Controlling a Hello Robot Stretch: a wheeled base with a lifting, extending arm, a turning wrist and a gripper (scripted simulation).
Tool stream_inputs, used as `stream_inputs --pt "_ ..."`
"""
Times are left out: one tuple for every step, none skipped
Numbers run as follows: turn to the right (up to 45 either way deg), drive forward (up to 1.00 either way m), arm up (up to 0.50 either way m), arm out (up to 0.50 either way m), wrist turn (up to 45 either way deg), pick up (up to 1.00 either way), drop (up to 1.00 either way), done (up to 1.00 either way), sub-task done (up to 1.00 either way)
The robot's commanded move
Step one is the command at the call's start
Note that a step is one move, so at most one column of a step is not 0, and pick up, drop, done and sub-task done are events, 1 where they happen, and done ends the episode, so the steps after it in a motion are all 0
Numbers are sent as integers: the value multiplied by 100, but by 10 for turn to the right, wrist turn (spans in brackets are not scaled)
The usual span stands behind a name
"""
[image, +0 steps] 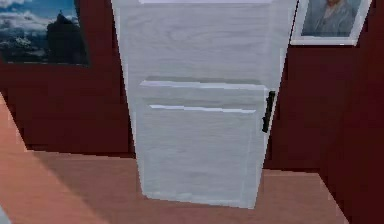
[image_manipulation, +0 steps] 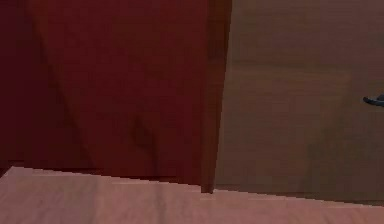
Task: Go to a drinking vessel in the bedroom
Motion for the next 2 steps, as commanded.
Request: stream_inputs --pt "0 60 0 0 0 0 0 0 0" --pt "-450 0 0 0 0 0 0 0 0"
